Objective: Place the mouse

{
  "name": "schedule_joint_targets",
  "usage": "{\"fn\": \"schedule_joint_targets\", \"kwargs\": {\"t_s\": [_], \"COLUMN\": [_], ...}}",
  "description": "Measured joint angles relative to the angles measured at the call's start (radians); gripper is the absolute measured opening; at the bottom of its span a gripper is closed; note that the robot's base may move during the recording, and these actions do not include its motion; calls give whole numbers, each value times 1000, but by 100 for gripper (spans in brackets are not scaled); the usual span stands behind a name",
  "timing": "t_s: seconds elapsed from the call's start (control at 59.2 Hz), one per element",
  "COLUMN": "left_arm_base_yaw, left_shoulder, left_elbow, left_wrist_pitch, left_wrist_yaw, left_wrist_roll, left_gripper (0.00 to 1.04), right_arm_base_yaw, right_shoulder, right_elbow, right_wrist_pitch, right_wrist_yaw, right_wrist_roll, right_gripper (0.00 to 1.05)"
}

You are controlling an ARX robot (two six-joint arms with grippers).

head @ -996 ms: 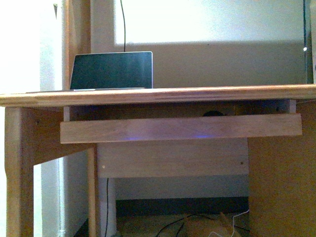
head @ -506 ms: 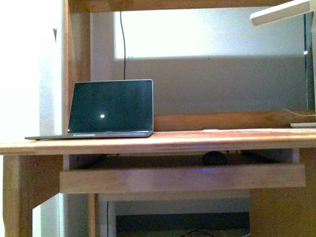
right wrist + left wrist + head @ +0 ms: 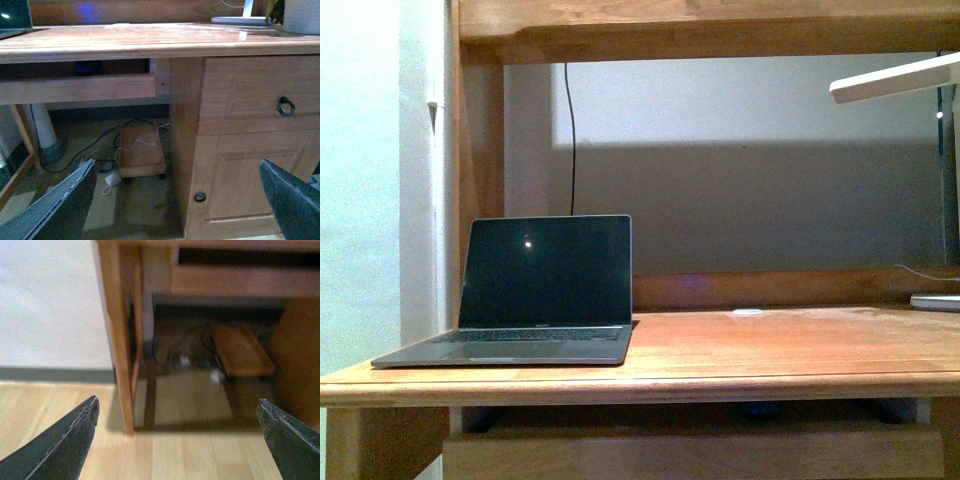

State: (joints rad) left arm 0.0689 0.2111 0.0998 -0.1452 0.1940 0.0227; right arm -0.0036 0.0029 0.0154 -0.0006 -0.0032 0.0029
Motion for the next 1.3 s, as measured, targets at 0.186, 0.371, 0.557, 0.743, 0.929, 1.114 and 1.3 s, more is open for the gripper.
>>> {"fn": "schedule_joint_targets", "kwargs": {"t_s": [0.186,0.371,0.557,0.743,0.929,1.114,1.3], "left_arm_base_yaw": [97,131,119,69,9,-30,-55], "left_shoulder": [603,1126,1533,1727,1862,1969,2052], "left_elbow": [114,246,449,662,869,977,1120], "left_wrist_pitch": [495,969,1204,1242,1186,1147,1077], "left_wrist_yaw": [146,182,250,297,330,347,356], "left_wrist_roll": [445,922,1306,1439,1477,1477,1480], "left_gripper": [97,97,97,97,97,97,97], "right_arm_base_yaw": [0,0,0,0,0,0,0], "right_shoulder": [0,0,0,0,0,0,0], "right_elbow": [0,0,0,0,0,0,0], "right_wrist_pitch": [0,0,0,0,0,0,0], "right_wrist_yaw": [0,0,0,0,0,0,0], "right_wrist_roll": [0,0,0,0,0,0,0], "right_gripper": [97,97,97,97,97,97,97]}}
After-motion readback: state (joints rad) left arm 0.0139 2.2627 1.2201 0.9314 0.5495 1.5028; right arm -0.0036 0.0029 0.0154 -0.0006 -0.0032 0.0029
